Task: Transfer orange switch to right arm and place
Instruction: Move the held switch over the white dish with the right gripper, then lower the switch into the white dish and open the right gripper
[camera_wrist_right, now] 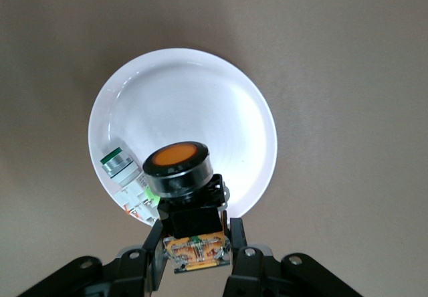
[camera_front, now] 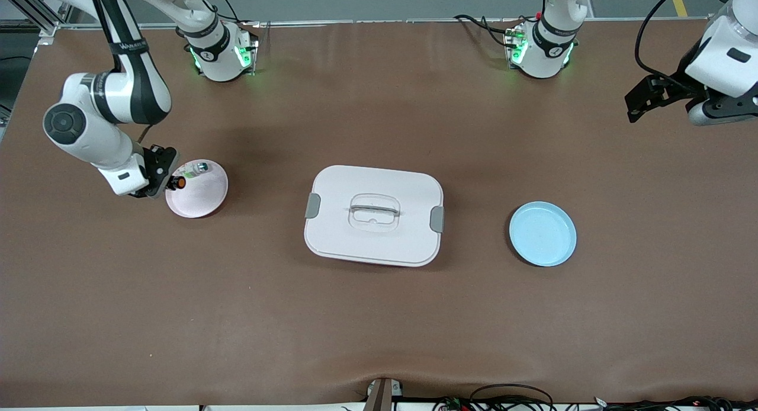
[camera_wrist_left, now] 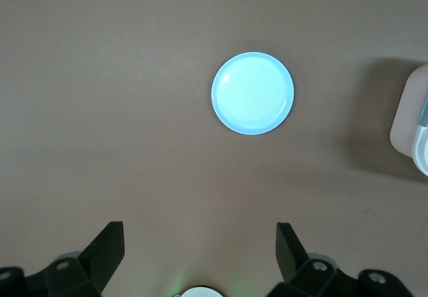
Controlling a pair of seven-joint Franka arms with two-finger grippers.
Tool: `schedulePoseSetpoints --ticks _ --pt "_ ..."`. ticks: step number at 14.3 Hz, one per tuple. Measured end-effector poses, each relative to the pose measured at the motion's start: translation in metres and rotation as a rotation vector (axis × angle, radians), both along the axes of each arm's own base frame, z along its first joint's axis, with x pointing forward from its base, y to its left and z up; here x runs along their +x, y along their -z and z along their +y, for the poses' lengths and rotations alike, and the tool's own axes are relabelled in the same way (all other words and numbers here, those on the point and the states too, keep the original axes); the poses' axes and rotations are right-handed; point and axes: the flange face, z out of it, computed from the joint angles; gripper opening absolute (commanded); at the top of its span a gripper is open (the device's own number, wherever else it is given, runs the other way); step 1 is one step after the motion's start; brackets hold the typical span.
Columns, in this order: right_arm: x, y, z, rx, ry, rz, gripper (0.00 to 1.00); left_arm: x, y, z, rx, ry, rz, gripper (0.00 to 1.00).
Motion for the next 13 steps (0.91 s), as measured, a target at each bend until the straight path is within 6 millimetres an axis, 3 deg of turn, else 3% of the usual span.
schedulePoseSetpoints --ticks 4,13 --pt "-0.001 0.03 0.002 -0.002 -0.013 0.04 0.03 0.001 0.001 0.027 -0.072 0.011 0.008 1.0" --pt "0.0 0.061 0.008 0.004 -0.02 0.05 0.04 0.001 0.004 0.015 -0.079 0.037 0.009 1.0"
